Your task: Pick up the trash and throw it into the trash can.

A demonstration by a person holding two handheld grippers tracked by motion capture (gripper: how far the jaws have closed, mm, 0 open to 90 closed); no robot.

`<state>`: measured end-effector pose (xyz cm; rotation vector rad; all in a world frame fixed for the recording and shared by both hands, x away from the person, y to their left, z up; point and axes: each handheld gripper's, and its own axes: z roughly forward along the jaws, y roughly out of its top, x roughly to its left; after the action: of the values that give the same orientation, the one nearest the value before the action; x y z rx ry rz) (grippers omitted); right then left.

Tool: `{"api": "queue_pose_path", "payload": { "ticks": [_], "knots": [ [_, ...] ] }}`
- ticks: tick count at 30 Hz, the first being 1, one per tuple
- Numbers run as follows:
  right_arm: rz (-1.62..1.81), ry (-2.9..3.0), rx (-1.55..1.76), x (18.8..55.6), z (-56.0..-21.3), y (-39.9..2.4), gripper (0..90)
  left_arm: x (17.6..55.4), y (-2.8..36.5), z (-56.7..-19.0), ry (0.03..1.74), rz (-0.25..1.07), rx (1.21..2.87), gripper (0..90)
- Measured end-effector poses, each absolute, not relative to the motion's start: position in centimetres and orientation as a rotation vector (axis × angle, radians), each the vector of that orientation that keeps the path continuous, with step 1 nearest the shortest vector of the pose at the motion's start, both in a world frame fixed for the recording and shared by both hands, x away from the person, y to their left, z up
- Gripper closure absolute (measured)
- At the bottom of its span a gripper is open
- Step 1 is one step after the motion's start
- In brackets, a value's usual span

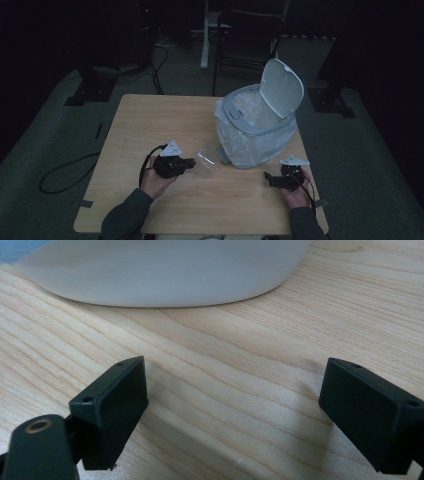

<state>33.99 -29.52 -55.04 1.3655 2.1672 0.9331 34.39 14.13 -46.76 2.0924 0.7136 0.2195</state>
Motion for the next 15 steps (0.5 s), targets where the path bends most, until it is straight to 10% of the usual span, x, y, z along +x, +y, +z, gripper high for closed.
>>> {"api": "queue_pose_path", "payload": {
  "ticks": [15],
  "knots": [
    [0.932, 2.167, 1.365, 34.0, -55.0, -29.5, 11.3, 35.1, 16.4, -45.0, 0.762, 0.273, 2.031, 84.4]
  ]
}}
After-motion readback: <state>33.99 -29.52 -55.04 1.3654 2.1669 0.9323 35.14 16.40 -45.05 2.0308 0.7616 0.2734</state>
